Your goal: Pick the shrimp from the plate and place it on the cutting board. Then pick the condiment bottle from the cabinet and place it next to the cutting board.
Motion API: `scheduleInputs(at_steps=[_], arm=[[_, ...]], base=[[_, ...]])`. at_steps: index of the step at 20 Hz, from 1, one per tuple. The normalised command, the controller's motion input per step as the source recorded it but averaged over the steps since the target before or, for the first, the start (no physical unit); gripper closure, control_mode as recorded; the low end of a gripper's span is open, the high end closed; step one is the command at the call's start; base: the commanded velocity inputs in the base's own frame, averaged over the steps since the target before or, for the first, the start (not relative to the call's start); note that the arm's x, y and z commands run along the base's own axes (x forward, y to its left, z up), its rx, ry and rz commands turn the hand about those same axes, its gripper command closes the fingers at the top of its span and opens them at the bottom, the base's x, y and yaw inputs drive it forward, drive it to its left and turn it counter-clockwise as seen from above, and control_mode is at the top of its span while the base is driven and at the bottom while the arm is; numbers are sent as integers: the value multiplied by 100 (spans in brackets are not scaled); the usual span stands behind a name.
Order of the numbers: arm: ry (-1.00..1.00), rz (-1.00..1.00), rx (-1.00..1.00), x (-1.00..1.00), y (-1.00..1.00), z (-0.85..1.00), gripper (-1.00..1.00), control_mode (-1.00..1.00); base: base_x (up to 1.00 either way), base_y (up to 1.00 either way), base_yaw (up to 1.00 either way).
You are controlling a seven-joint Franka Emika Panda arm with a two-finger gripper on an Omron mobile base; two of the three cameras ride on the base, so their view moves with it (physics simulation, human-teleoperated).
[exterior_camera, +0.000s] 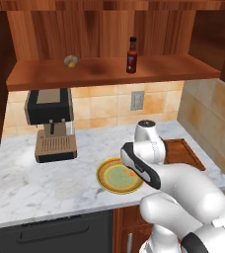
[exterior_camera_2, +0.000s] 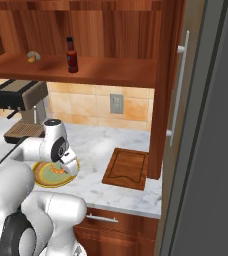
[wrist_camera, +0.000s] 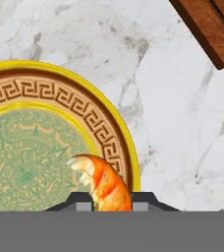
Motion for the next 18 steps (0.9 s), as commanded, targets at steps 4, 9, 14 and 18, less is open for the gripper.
scheduleInputs(at_steps=[4, 9, 14, 18], arm=[[0, 0, 0, -10, -30, 7, 100, -100], [0, 0, 0, -5, -36, 6, 100, -100], [0, 0, 0, -2, -40, 7, 100, -100], [0, 0, 0, 0, -43, 7, 100, -100]], base=[[0, 0, 0], [0, 0, 0], [0, 0, 0], [0, 0, 0]])
